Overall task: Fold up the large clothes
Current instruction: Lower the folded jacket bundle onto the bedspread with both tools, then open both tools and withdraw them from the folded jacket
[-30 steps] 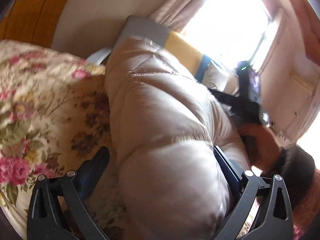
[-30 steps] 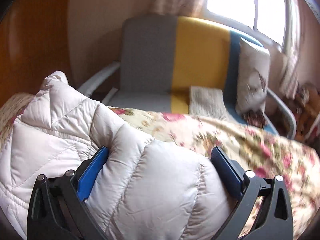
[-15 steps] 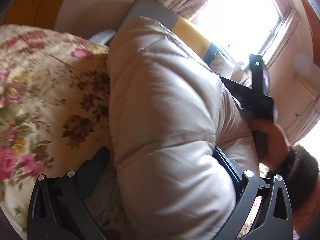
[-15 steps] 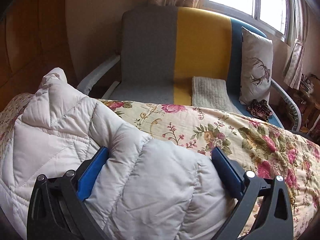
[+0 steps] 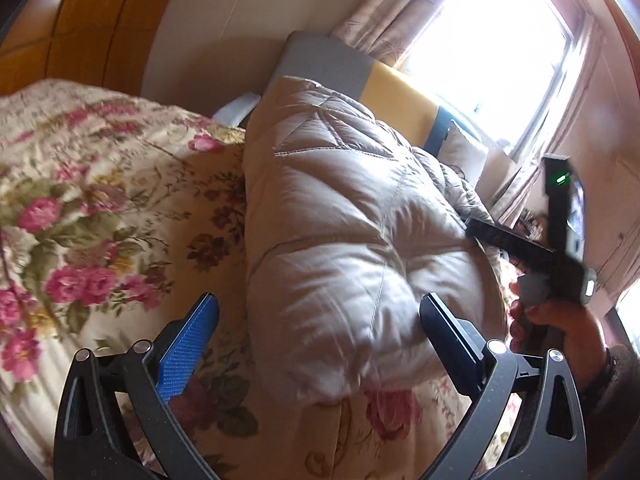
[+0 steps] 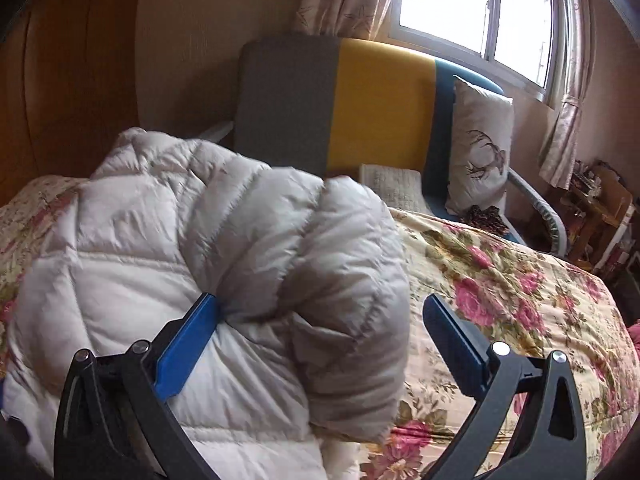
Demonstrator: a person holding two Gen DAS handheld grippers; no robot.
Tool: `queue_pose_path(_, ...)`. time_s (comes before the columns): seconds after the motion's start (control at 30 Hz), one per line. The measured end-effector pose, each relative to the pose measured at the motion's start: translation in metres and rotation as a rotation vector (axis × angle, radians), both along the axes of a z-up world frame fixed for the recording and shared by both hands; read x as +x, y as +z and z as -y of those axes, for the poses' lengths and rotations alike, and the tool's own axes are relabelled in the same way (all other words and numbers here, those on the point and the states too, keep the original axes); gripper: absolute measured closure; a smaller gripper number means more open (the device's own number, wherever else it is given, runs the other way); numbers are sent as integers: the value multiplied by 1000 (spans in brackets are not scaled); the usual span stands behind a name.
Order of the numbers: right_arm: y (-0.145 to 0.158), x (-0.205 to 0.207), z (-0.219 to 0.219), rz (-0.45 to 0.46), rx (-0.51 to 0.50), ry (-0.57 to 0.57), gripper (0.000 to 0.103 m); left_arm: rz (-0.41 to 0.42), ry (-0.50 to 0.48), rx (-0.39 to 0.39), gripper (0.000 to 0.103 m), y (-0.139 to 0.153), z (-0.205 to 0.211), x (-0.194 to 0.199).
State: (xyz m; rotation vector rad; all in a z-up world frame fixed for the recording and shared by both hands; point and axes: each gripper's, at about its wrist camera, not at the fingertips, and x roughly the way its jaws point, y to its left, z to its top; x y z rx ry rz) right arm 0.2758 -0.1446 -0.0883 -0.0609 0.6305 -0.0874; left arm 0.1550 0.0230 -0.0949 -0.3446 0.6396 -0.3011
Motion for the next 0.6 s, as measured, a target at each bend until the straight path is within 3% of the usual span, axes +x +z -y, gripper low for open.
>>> queue_pose_path(0.07,-10,0,14,-7,57,-13,2,-1,-5,27,4,3,2,-10)
queue_pose_path(0.13,-11,-6,30,-25,176,-51,2,10,-8,58,4,7,2,-21)
queue_pose_path(0.23,-5,-31,48,-17,339,-90,2,28,17,134,4,10,2,-34)
queue_pose_path(0.3,-2,-52,52,6,384,-94,2,42,23,201,4,10,6,-46)
queue_pose_path(0.43,-3,-86,43,-8,349,-72,2,66,28,301,4,11,12,-59)
queue_pose_path(0.6,-4,-127,24,32,262,-47,2,54,47,318,4,15,11,-71)
